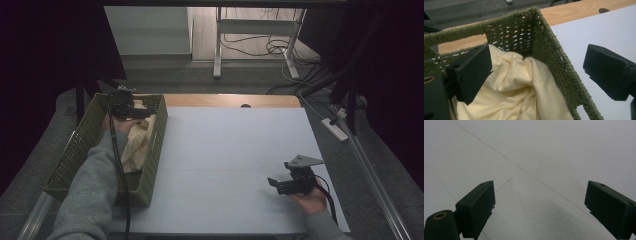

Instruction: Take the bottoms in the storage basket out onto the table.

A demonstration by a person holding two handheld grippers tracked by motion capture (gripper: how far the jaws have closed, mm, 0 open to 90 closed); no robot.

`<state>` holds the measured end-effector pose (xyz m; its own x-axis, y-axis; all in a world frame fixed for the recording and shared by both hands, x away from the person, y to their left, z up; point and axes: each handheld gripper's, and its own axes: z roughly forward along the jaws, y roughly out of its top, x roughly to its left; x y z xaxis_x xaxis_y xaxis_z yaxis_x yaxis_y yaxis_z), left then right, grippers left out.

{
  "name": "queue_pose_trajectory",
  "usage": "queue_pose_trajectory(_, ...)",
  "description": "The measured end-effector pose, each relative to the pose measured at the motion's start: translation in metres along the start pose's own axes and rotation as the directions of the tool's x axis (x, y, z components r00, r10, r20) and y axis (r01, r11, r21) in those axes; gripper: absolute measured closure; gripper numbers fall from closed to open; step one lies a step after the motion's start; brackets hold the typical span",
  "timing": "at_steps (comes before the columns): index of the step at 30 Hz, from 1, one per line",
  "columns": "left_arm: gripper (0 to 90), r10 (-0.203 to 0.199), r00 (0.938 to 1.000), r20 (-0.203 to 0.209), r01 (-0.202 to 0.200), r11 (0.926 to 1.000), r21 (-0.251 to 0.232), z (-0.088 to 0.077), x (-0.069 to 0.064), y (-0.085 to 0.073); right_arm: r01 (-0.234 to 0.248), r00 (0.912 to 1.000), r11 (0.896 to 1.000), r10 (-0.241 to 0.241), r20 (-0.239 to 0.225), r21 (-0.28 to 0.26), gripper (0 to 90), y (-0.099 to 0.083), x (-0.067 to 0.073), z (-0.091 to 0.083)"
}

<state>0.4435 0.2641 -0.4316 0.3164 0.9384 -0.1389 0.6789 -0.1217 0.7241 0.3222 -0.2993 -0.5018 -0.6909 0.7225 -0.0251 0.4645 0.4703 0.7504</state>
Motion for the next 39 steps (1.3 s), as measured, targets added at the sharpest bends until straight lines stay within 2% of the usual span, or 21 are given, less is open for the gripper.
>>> queue_pose_trajectory(3,7.7,-0.01,0.9999,0.002,0.01,0.9999,0.011,0.003,0.002,-0.003,0.0,1.0,1.0,0.0,0.003,0.002,10.0,0.0,0.0,0.0)
queue_pose_trajectory(6,7.2,-0.026,0.9994,0.024,0.026,0.9996,0.011,0.005,0.002,-0.004,0.001,1.0,1.0,-0.001,0.004,0.003,10.0,0.0,0.001,0.0)
queue_pose_trajectory(9,6.7,-0.02,0.9997,0.015,0.02,0.9996,0.022,0.007,0.001,-0.004,0.003,1.0,1.0,-0.003,0.006,0.006,10.0,0.0,0.0,0.0)
queue_pose_trajectory(21,6.0,-0.048,0.9988,0.0,0.048,0.9977,0.047,0.016,0.007,-0.012,0.007,1.0,1.0,-0.008,0.006,0.008,10.0,0.0,0.001,0.001)
queue_pose_trajectory(29,5.8,-0.053,0.9986,-0.005,0.054,0.9927,0.108,0.027,0.01,-0.019,0.011,0.9999,1.0,-0.011,0.006,0.009,10.0,0.0,0.001,0.0)
queue_pose_trajectory(35,5.5,-0.045,0.999,-0.01,0.046,0.9907,0.128,0.03,0.01,-0.021,0.01,0.9999,1.0,-0.01,0.009,0.008,10.0,0.0,0.001,0.0)
queue_pose_trajectory(39,4.2,-0.034,0.9994,-0.002,0.034,0.9843,0.173,0.035,0.011,-0.025,0.014,0.9999,1.0,-0.015,0.009,0.012,10.0,0.0,0.001,0.001)
